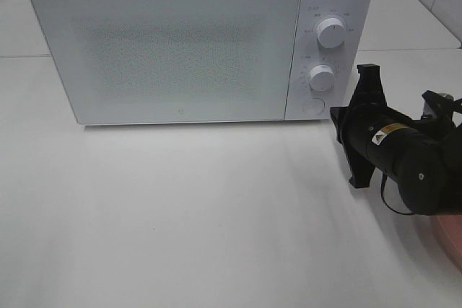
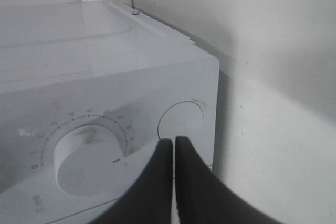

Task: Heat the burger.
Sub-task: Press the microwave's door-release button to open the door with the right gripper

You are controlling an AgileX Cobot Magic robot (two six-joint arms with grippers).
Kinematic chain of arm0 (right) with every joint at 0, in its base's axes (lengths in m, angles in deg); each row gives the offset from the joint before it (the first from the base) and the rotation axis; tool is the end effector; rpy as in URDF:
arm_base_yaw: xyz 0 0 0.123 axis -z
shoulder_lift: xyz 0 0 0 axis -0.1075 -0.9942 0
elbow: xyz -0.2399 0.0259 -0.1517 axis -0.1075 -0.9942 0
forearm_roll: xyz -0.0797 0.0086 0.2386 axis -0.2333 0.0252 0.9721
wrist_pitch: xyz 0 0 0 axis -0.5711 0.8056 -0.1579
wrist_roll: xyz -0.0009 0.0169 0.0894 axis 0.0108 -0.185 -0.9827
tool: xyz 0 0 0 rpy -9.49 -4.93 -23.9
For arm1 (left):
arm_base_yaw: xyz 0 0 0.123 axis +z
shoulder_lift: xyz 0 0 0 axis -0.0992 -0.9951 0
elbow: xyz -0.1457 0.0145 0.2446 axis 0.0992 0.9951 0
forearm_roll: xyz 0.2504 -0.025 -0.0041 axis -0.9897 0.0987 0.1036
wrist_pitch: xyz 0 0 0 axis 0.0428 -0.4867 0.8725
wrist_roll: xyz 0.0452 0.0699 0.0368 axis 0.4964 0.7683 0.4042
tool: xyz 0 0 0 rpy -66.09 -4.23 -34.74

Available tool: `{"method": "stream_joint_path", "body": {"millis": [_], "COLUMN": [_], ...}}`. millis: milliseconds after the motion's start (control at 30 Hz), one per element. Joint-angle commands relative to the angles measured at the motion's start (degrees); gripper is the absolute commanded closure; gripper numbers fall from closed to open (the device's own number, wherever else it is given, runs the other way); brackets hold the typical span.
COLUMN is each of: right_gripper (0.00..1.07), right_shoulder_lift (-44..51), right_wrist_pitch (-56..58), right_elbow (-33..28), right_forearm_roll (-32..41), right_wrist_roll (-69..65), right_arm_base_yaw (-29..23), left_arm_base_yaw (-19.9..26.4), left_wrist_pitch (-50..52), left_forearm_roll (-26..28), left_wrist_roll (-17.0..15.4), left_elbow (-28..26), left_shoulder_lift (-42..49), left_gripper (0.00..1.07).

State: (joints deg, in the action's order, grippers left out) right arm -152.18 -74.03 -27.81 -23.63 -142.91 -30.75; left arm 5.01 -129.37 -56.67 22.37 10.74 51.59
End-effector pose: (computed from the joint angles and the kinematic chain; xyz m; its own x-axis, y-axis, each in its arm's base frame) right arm 0.2879 0.1044 0.1018 -0.1463 0.9888 -0.0286 0.3145 0.0739 0.9464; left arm -0.0083 -0.0064 0.2815 -0.4457 -0.0286 -0.8947 0.0604 0.9963 -0.0619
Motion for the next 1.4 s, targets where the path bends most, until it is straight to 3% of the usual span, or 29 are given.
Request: {"method": "stream_joint_path", "body": {"millis": [33, 1167, 1400], "right_gripper": [1.07, 1.07, 1.07], "right_shoulder_lift": [-0.9, -10.0, -10.0], "right_wrist_pitch": [0.6, 2.0, -4.9], "right_elbow": [1.4, 13.3, 13.8], "right_forearm_roll": [-1.6, -2.3, 0.5], "right_wrist_roll": [-0.3, 0.1, 2.6], "right_arm_base_yaw": [0.4, 2.1, 2.1], "left_arm_base_yaw": [-0.3, -0.3, -0.3], "left_wrist_pitch": [0.0, 0.0, 0.0], "left_forearm_roll": [0.3, 0.3, 0.3], "left_wrist_roll": [0.1, 0.1, 0.1], "left_elbow": [0.0, 0.0, 0.0], "left_shoulder_lift": [0.9, 0.9, 0.9], "left_gripper": [0.09, 0.09, 0.09]}}
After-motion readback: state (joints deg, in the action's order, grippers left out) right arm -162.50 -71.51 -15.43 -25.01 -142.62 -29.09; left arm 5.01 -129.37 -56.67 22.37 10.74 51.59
